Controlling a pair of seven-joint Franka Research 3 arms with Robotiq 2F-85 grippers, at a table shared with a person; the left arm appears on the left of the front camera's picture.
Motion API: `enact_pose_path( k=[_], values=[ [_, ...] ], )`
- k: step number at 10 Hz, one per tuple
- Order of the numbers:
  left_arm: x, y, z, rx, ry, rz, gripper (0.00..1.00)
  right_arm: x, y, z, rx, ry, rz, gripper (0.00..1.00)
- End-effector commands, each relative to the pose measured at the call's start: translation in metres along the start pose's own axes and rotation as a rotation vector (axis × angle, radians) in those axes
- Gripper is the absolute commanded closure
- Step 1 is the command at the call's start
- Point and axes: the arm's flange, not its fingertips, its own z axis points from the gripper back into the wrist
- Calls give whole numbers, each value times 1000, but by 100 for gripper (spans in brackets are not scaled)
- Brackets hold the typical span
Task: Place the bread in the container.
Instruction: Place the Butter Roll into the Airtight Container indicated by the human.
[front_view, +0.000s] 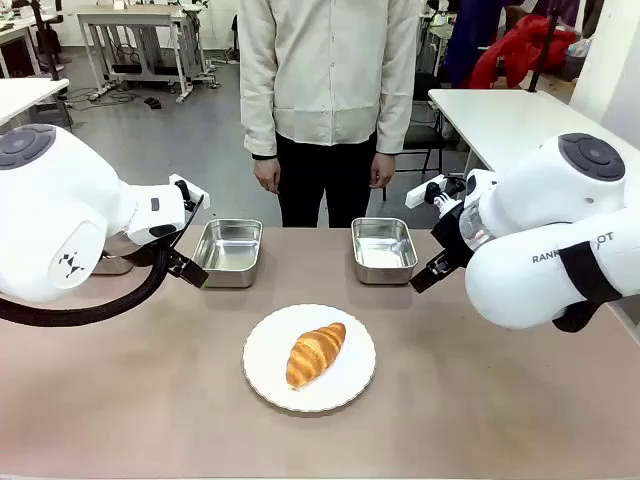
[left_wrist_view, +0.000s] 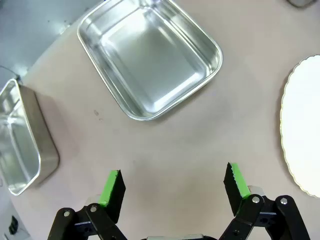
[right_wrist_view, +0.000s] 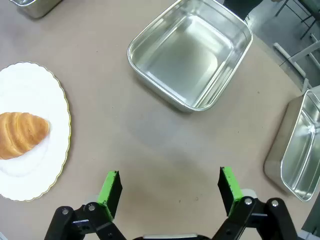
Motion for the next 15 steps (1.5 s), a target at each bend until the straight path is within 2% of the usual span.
enact_pose_path(
  k=[1, 9, 12, 15],
  values=[
    [0, 0, 0, 0, 0, 0, 0, 0, 0, 0, 0, 0, 0, 0],
    [0, 0, 0, 0, 0, 0, 0, 0, 0, 0, -1, 0, 2, 0],
    [25, 59, 60, -170, 7, -3, 0, 21, -70, 63, 39, -57, -44, 0],
    [37, 141, 113, -327, 26, -39, 0, 4, -143, 122, 125, -104, -93, 0]
  ],
)
